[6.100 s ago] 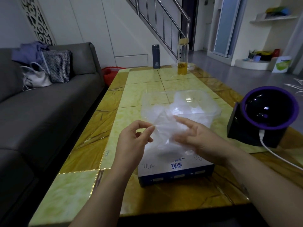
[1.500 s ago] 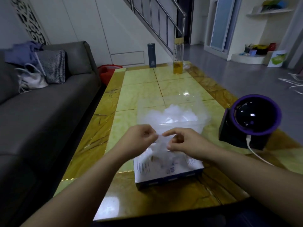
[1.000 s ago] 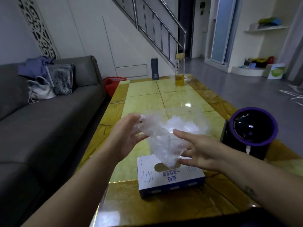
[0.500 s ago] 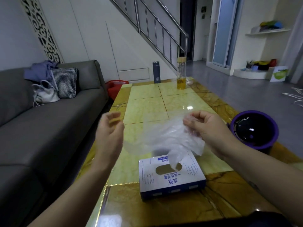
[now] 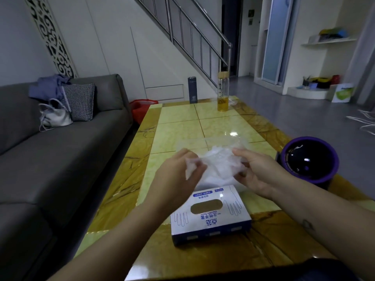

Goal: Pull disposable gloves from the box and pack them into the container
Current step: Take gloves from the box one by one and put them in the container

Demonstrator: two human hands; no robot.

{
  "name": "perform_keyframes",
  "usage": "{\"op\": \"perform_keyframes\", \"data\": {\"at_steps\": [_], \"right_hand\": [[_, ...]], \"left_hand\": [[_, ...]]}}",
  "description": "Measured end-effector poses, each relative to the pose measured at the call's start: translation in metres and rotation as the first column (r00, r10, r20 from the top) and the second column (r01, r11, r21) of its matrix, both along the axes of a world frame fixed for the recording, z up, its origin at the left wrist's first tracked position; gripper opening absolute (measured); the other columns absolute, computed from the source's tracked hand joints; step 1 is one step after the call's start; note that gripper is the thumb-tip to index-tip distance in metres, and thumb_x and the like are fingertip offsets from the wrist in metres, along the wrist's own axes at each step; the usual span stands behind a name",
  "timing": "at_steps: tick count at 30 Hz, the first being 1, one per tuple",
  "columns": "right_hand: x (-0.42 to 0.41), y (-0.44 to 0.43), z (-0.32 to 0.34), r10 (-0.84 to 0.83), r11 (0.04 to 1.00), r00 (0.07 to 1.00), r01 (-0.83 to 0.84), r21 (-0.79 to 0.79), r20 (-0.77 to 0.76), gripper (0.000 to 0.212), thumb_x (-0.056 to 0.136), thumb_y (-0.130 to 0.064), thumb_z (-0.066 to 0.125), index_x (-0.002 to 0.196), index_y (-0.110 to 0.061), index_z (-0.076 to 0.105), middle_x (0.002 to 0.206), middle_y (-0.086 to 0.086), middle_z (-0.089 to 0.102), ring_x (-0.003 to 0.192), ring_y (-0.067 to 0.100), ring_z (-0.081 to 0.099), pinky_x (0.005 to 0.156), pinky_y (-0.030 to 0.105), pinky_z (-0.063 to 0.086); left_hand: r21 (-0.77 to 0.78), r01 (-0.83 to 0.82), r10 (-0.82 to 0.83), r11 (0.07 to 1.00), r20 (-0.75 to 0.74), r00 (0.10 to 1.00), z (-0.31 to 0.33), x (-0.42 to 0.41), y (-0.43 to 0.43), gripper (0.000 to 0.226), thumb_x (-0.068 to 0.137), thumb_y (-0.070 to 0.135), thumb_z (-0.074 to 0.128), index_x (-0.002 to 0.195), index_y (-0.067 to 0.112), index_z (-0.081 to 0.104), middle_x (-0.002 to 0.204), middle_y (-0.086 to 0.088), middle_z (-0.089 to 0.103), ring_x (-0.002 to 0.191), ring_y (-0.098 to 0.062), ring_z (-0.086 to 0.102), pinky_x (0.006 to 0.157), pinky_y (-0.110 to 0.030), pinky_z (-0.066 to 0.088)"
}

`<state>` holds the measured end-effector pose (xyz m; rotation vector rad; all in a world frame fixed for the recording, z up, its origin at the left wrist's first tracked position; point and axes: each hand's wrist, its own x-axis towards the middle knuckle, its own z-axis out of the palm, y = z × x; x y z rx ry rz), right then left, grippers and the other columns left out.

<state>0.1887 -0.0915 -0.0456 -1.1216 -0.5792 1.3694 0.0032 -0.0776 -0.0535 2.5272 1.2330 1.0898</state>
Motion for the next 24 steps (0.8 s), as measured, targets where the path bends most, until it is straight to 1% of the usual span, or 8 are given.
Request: {"op": "perform_keyframes", "data": {"at_steps": [4, 7, 10, 13, 16, 18, 21, 24], "right_hand": [[0.013, 0.003, -0.006, -0.032, 0.999, 0.979, 0.027, 0.026, 0.201, 0.023, 0.090, -0.024, 0.062, 0.108, -0.012, 0.055, 0.104, 0.006, 0.056, 0.083, 0.019, 0.060, 0.066, 0.029, 0.049], [0.013, -0.002, -0.002, -0.105, 0.964, 0.777, -0.075, 0.256, 0.621, 0.052, 0.079, -0.043, 0.066, 0.124, -0.023, 0.048, 0.122, -0.005, 0.053, 0.107, 0.013, 0.054, 0.088, 0.031, 0.047], [0.006, -0.007, 0.007, -0.006, 0.897, 0.625, -0.342, 0.281, 0.780, 0.087, 0.065, -0.060, 0.073, 0.138, -0.032, 0.035, 0.132, -0.015, 0.044, 0.121, 0.005, 0.043, 0.100, 0.028, 0.037], [-0.001, -0.001, 0.015, 0.016, 0.879, 0.523, -0.413, 0.237, 0.852, 0.104, 0.055, -0.067, 0.071, 0.145, -0.034, 0.030, 0.127, -0.019, 0.043, 0.121, 0.000, 0.042, 0.096, 0.022, 0.034], [-0.004, 0.005, 0.033, 0.060, 0.880, 0.528, -0.429, 0.205, 0.847, 0.085, 0.059, -0.060, 0.075, 0.134, -0.029, 0.050, 0.117, -0.019, 0.054, 0.111, 0.000, 0.051, 0.087, 0.014, 0.037], [-0.001, 0.007, 0.045, 0.203, 0.845, 0.568, -0.513, 0.150, 0.798, 0.057, 0.061, -0.048, 0.071, 0.109, -0.020, 0.066, 0.097, -0.015, 0.067, 0.092, -0.001, 0.062, 0.082, 0.014, 0.044], [0.002, 0.011, 0.045, 0.325, 0.802, 0.645, -0.575, 0.159, 0.692, 0.025, 0.071, -0.029, 0.070, 0.082, -0.008, 0.064, 0.069, -0.005, 0.067, 0.066, 0.006, 0.063, 0.067, 0.016, 0.050], [0.002, 0.015, 0.034, 0.184, 0.857, 0.710, -0.454, 0.242, 0.680, 0.013, 0.085, -0.018, 0.065, 0.084, -0.006, 0.061, 0.058, -0.002, 0.058, 0.050, 0.009, 0.052, 0.056, 0.016, 0.048]], "left_hand": [[-0.359, 0.023, 0.085, 0.933, 0.283, 0.955, 0.010, -0.010, 0.007, 0.019, 0.094, 0.023, 0.053, 0.085, 0.013, 0.066, 0.084, 0.002, 0.069, 0.081, -0.009, 0.065, 0.076, -0.026, 0.052], [-0.488, 0.155, 0.088, 0.859, 0.438, 0.895, 0.016, -0.014, 0.009, 0.024, 0.095, 0.012, 0.049, 0.080, 0.010, 0.068, 0.088, -0.001, 0.072, 0.084, -0.006, 0.068, 0.080, -0.016, 0.052], [-0.550, 0.323, 0.072, 0.770, 0.578, 0.813, 0.023, -0.012, 0.009, 0.036, 0.093, 0.004, 0.048, 0.066, 0.013, 0.071, 0.092, -0.014, 0.067, 0.084, -0.020, 0.071, 0.079, -0.025, 0.056], [-0.577, 0.349, 0.071, 0.738, 0.581, 0.811, 0.029, -0.012, 0.007, 0.038, 0.091, 0.000, 0.049, 0.061, 0.011, 0.069, 0.083, -0.013, 0.064, 0.079, -0.023, 0.071, 0.071, -0.025, 0.055], [-0.639, 0.396, 0.043, 0.659, 0.558, 0.829, 0.033, -0.014, 0.007, 0.027, 0.091, 0.005, 0.048, 0.076, -0.001, 0.071, 0.099, -0.023, 0.063, 0.087, -0.030, 0.070, 0.086, -0.037, 0.055], [-0.650, 0.450, 0.034, 0.612, 0.590, 0.807, 0.035, -0.016, 0.008, 0.017, 0.086, 0.004, 0.052, 0.085, -0.008, 0.064, 0.096, -0.023, 0.063, 0.086, -0.030, 0.070, 0.084, -0.038, 0.057], [-0.658, 0.538, 0.067, 0.526, 0.663, 0.745, 0.036, -0.019, 0.010, 0.009, 0.088, 0.002, 0.047, 0.087, -0.002, 0.055, 0.080, -0.014, 0.068, 0.079, -0.028, 0.070, 0.085, -0.044, 0.056], [-0.699, 0.548, 0.080, 0.460, 0.647, 0.758, 0.030, -0.033, 0.016, 0.011, 0.089, 0.017, 0.047, 0.088, 0.006, 0.050, 0.087, -0.012, 0.071, 0.083, -0.030, 0.070, 0.085, -0.043, 0.055]]}}
